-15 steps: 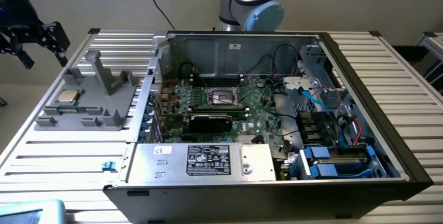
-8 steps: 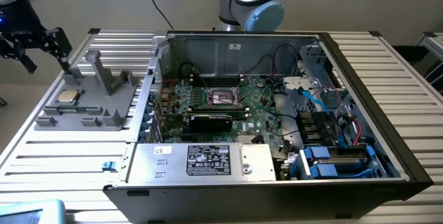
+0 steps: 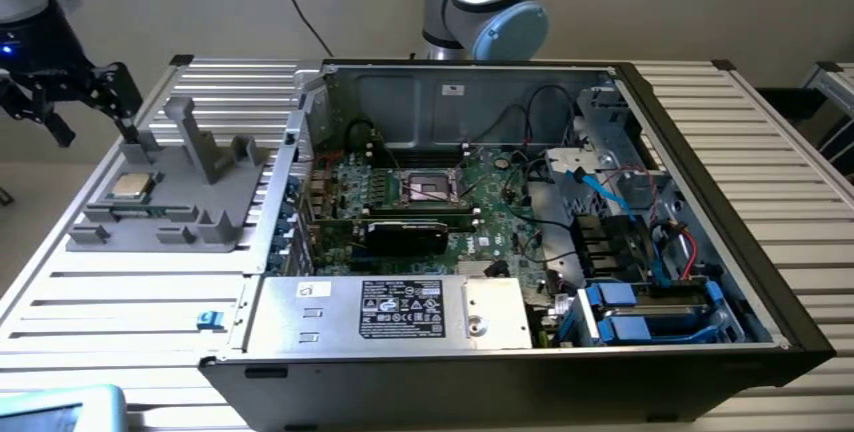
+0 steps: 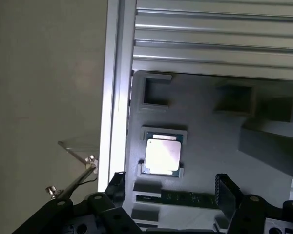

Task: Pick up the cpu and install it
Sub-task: 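Pick up the cpu and move it towards the insertion slot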

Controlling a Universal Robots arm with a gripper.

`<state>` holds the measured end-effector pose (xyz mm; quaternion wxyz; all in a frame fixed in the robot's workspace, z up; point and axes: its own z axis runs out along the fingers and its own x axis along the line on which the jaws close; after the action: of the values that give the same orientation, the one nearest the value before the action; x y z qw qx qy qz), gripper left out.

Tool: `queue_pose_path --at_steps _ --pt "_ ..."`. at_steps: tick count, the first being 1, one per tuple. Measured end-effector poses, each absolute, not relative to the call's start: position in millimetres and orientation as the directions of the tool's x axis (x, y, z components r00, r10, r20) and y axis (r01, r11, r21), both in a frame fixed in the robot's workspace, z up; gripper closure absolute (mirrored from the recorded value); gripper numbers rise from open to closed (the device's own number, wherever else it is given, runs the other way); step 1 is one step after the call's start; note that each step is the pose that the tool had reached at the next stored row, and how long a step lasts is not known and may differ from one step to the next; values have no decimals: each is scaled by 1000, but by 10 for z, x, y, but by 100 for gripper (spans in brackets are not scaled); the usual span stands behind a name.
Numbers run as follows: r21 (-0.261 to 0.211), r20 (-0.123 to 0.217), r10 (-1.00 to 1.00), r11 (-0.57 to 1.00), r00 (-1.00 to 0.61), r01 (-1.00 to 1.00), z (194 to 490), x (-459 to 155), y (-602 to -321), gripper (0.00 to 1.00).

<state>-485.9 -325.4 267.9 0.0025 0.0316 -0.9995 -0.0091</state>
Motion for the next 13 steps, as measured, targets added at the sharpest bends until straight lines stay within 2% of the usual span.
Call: queue_pose_path --at_steps 13 --pt "19 11 -61 998 -998 -61 2444 -4844 -3255 16"
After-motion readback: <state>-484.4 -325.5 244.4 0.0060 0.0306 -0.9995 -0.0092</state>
